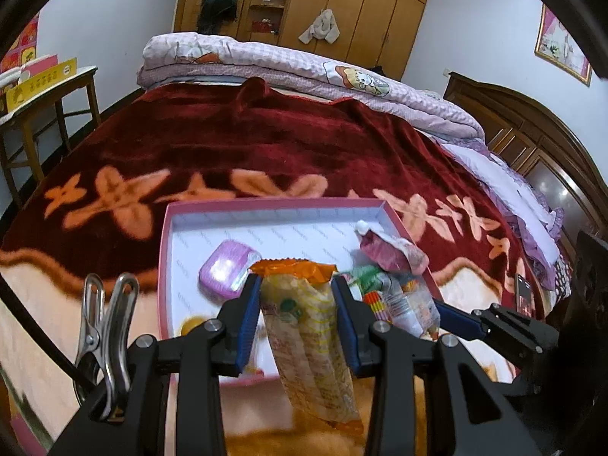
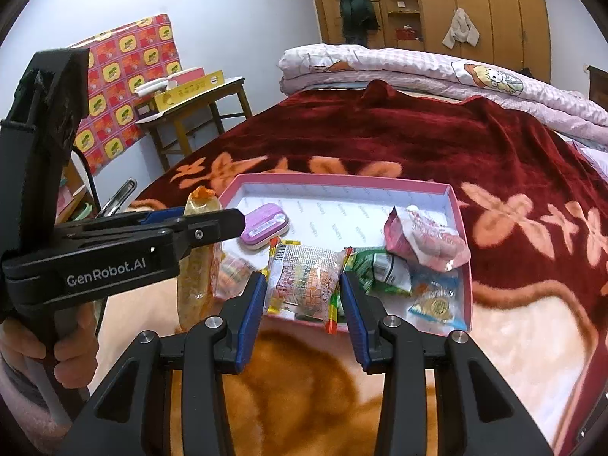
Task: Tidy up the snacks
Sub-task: 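Carry the cracker bag and striped candy bag over the tray with both grippers, then lower both bags into the tray and open both grippers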
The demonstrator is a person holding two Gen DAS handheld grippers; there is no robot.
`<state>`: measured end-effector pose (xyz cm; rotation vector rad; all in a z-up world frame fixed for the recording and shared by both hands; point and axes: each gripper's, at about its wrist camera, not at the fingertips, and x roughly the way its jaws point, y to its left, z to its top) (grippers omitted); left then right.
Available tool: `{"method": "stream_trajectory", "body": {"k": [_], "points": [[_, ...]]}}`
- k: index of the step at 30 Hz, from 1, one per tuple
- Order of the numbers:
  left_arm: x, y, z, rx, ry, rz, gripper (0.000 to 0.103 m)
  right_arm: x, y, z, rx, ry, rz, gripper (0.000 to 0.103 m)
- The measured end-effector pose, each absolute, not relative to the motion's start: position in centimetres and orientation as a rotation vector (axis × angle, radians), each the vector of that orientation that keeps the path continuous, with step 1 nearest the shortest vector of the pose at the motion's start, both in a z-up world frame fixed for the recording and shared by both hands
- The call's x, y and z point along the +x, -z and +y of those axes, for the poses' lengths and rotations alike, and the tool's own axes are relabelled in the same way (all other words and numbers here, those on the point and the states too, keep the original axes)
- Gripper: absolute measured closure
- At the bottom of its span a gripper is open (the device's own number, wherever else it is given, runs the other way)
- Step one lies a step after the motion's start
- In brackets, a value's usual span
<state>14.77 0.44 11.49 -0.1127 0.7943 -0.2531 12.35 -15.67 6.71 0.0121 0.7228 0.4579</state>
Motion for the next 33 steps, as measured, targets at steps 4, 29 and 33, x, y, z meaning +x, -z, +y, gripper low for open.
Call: {"method": "stream_trajectory", "body": {"k": [4, 29, 33], "points": [[16.5, -11.7, -0.4, -0.062, 0.247, 0.789, 0.064, 13.5, -6.7, -16.0, 0.022, -0.449, 0.724, 0.061], [23.9, -7.3, -1.5, -0.060, 0.208, 0.847, 0.063, 18.5, -4.4, -16.5, 0.020, -0.404, 0.768, 0.061], [24.0, -7.0, -1.1, -0.075, 0.201, 0.854, 0.062, 18.7, -4.2, -16.5, 0.021, -0.404, 0.771, 0.061]]}}
